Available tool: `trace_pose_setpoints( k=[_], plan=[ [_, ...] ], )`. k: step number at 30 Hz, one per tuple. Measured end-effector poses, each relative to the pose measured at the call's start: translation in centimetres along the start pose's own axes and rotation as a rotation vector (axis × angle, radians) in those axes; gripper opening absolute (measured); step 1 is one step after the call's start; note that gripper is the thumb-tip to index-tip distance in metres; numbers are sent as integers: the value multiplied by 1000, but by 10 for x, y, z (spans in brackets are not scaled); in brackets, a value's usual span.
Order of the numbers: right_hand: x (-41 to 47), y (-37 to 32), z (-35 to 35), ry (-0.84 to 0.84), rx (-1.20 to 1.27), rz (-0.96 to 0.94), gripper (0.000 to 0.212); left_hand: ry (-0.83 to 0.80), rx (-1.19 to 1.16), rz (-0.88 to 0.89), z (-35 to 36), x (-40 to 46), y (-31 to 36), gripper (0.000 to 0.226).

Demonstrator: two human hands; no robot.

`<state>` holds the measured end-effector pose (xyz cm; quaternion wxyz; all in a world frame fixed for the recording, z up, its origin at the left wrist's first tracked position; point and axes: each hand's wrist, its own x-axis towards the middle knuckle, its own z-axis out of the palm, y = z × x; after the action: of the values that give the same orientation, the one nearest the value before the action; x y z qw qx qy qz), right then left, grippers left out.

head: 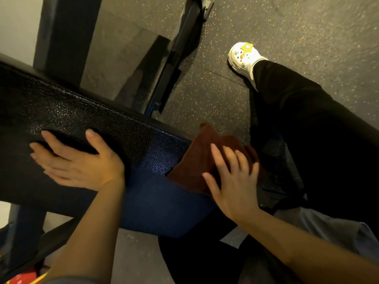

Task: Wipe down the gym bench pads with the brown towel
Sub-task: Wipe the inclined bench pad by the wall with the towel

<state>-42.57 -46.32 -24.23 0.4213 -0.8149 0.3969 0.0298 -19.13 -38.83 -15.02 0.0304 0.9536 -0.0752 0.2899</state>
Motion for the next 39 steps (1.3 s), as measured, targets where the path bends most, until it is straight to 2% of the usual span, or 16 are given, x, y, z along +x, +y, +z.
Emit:
trace_pose_setpoints(
  k=[5, 11, 16, 19, 22, 26, 30, 33, 39],
  plan=[
    [-5, 12, 3, -30, 148, 117, 65, -37, 24, -19, 7, -1, -2, 77],
    [2, -4, 7, 36, 54, 144, 58, -11, 6, -28, 4, -2, 1, 80],
    [23, -31, 1, 121, 46, 9, 56, 17, 2, -15, 1, -2, 5, 77],
    [49, -78, -6, 207, 106, -132, 55, 23, -13, -10, 1, -1, 6, 75],
    [67, -116, -11, 223, 107, -229, 56, 20, -19, -1, 1, -1, 6, 75],
    [56, -85, -6, 211, 53, -336, 56, 32, -19, 10, 0, -1, 4, 81],
    [19, -17, 1, 155, -59, -170, 56, 39, -39, 9, 2, -1, 5, 81],
    [-2, 15, 3, 92, -32, -34, 57, 50, -35, 9, 3, 0, 4, 77],
    [-9, 6, 5, 92, 16, 67, 58, 42, -49, 5, 4, -2, 3, 70]
  ],
)
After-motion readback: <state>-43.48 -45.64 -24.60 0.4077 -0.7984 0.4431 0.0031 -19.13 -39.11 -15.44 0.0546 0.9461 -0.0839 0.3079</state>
